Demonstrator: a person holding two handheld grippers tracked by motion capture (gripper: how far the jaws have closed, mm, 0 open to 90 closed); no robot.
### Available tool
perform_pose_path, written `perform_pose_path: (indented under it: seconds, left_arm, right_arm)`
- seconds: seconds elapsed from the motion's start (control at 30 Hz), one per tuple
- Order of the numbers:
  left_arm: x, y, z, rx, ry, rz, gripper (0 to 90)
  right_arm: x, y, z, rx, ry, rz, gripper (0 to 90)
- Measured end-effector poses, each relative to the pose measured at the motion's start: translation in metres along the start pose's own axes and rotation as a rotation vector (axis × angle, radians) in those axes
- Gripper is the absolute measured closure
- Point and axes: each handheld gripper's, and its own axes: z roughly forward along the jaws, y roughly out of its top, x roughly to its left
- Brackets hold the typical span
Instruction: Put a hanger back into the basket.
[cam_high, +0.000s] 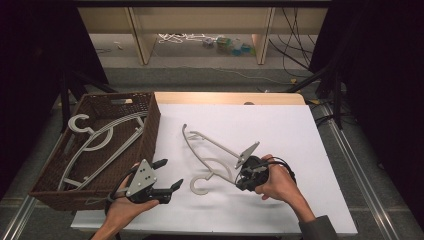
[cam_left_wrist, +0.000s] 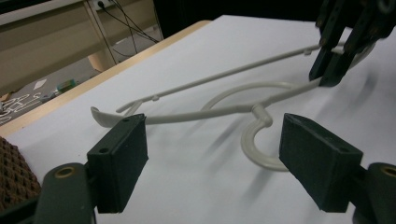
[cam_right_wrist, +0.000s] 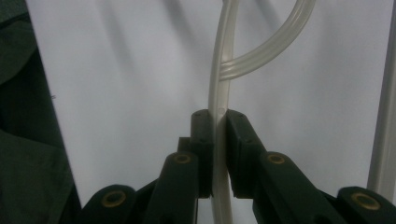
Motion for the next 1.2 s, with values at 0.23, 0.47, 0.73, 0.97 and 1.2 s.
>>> perform_pose_path:
  seconds: [0.23, 0.47, 0.73, 0.97, 1.2]
  left_arm:
    - [0.001, 0.018, 0.019, 0.126, -0.031, 0.104, 25.3]
    - [-0.003, 0.033, 0.042, 0.204, -0.065, 0.258, 27.0]
    - [-0.014, 0.044, 0.067, 0.267, -0.091, 0.428, 27.9]
    - [-0.021, 0.046, 0.078, 0.258, -0.165, 0.490, 32.9]
    - [-0.023, 0.044, 0.083, 0.263, -0.211, 0.537, 41.1]
  right_arm:
    - [0.006, -0.010, -0.018, -0.025, 0.005, -0.014, 82.8]
    - [0.013, -0.016, -0.030, -0.044, 0.020, -0.032, 82.8]
    - [0.023, -0.022, -0.041, -0.054, 0.036, -0.057, 82.8]
    - [0.028, -0.026, -0.046, -0.054, 0.050, -0.077, 82.8]
    - [0.031, -0.026, -0.046, -0.050, 0.066, -0.104, 82.8]
